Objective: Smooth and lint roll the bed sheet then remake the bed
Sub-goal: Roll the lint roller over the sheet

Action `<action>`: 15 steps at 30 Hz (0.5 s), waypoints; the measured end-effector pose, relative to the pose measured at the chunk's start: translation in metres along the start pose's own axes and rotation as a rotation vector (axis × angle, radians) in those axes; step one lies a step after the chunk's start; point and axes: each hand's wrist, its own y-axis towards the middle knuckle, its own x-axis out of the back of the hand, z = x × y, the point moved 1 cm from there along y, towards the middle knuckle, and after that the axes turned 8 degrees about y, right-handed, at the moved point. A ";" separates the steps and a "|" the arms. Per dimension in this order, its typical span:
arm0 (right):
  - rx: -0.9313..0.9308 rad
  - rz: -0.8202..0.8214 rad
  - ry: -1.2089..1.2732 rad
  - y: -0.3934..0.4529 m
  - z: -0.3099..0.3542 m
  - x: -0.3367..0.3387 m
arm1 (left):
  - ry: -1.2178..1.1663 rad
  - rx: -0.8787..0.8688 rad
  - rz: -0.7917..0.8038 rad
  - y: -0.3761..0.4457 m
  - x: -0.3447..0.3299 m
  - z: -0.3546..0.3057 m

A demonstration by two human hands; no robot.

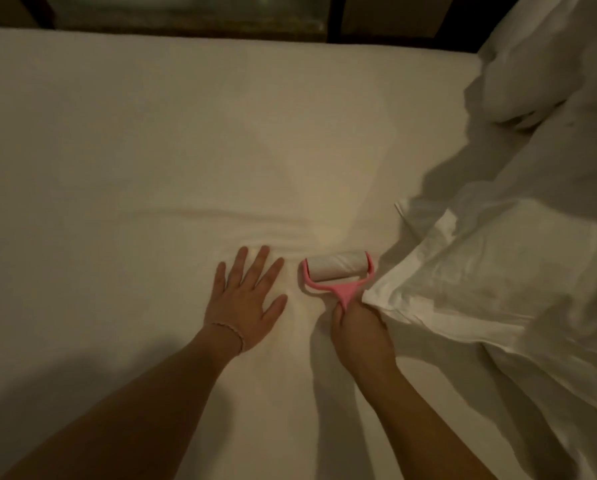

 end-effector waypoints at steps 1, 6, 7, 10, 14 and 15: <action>-0.023 0.036 -0.015 0.007 0.010 0.001 | -0.009 0.032 0.012 0.013 0.006 0.006; -0.059 -0.047 -0.017 0.059 0.056 0.014 | -0.078 0.173 0.083 0.085 0.030 0.030; -0.039 -0.046 -0.031 0.069 0.066 0.018 | -0.073 0.177 0.092 0.098 0.034 0.033; 0.048 -0.114 -0.024 0.098 0.086 0.038 | -0.073 0.182 0.118 0.139 0.045 0.036; 0.101 -0.232 0.004 0.150 0.100 0.085 | -0.091 0.155 0.130 0.200 0.066 0.026; 0.116 -0.247 0.024 0.162 0.101 0.099 | -0.093 0.143 0.130 0.216 0.071 0.022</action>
